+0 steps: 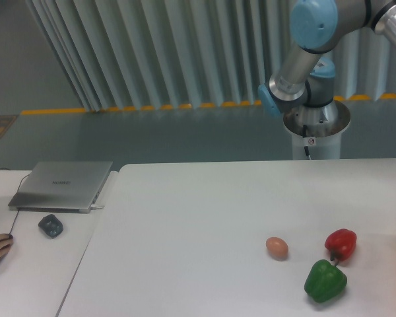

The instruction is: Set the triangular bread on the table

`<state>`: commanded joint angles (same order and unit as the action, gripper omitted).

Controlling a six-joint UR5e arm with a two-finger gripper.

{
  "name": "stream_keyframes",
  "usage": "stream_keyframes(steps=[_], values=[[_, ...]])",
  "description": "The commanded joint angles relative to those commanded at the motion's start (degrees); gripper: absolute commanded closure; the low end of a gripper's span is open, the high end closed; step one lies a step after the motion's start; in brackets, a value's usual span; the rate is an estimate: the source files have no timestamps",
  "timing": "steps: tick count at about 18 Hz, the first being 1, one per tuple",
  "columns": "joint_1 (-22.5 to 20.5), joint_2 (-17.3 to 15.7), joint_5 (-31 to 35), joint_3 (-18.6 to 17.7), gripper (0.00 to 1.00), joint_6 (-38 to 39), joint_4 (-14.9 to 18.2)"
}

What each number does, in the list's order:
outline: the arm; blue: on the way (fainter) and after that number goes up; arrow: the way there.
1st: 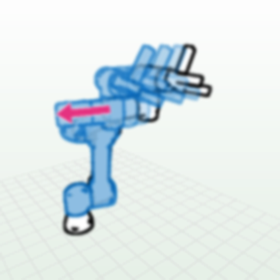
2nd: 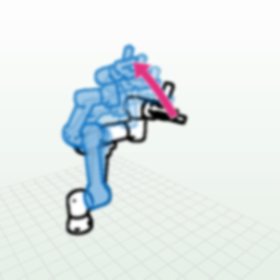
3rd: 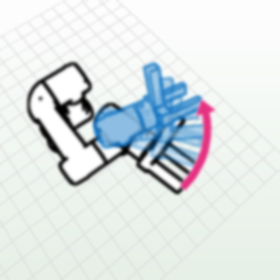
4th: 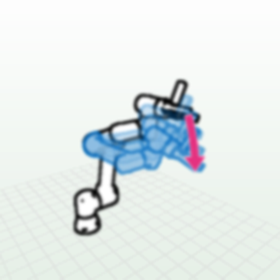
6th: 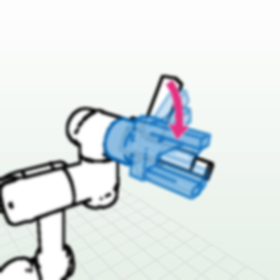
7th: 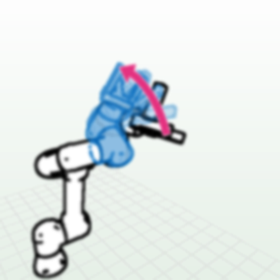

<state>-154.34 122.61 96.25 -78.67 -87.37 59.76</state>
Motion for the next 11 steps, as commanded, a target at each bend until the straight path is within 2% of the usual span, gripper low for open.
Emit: stream_keyframes(steps=[3,6,9,11], values=[[-0.3,-1.0,-2.6,0.5,0.82,-0.2,2.1],[-2.5,-2.6,-11.8,1.1,0.82,-0.3,5.3],[-2.8,-4.0,-12.1,1.4,0.82,-0.9,7.2],[-2.8,-4.6,-12.3,2.8,0.82,-0.9,10.5]])
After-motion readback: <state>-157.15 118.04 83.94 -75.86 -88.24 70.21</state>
